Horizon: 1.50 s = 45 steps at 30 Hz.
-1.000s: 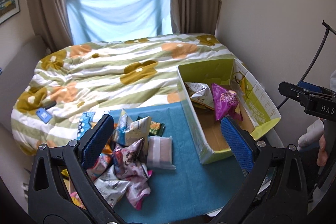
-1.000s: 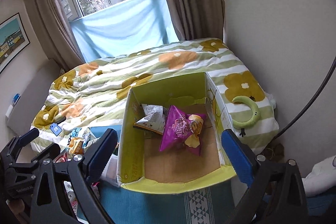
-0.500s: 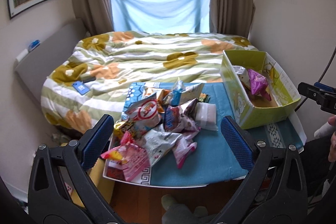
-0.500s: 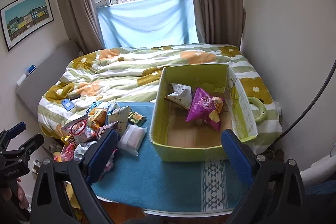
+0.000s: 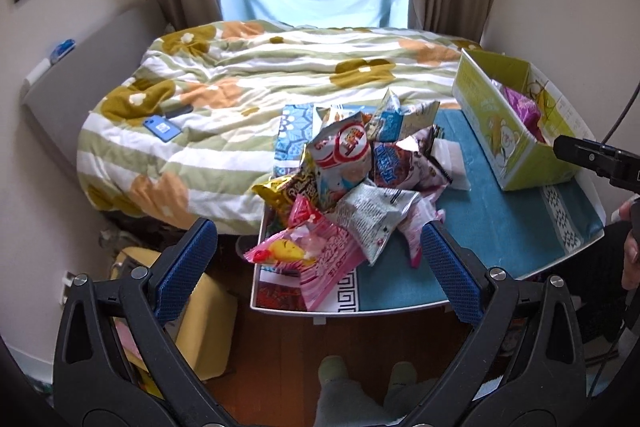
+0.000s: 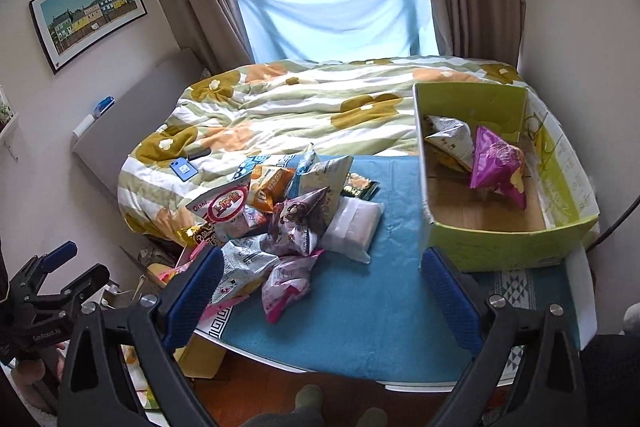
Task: Organize snacks
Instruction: 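Grasp the pink marshmallow bag with the left tool while the right tool grasps the pink-white bag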
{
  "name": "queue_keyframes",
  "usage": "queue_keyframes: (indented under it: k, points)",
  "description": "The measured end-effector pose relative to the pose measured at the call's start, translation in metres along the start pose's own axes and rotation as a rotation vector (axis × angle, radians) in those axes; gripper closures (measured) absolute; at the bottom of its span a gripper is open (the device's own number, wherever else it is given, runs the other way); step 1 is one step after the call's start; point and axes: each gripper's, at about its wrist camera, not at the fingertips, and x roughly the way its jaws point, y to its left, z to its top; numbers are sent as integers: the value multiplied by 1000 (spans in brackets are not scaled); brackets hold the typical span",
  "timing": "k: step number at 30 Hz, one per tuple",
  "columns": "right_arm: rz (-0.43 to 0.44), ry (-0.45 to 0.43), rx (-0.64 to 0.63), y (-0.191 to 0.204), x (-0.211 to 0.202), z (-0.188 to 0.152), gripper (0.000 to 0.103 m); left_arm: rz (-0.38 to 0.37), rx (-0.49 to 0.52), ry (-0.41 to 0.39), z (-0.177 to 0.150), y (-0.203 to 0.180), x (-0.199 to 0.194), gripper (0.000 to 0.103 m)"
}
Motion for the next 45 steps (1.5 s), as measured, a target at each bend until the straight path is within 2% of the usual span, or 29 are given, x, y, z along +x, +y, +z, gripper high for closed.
queue_keyframes:
  k: [7,12,17,23,29,33,39,41,45]
  points:
    - [-28,86,48,25,50,-20,4,-67,173,99,-16,9,58,2]
    - [-61,141,90,36,83,-36,4,-133,245,184,-24,9,108,2]
    - [-122,157,113,45,113,-51,4,-121,345,234,-35,3,152,2]
    - [-167,196,113,46,144,-68,4,-124,428,274,-47,-8,184,2]
    - [-186,232,86,49,161,-76,4,-113,462,304,-52,-11,200,3]
    - [-192,250,35,54,176,-75,4,-131,458,320,-54,-10,208,8]
    - [-190,266,-26,61,190,-71,5,-164,445,313,-55,-3,207,24]
    - [-180,272,-28,61,194,-69,5,-166,434,316,-53,1,206,32]
    - [-166,284,-42,61,204,-67,5,-186,388,321,-51,10,203,37]
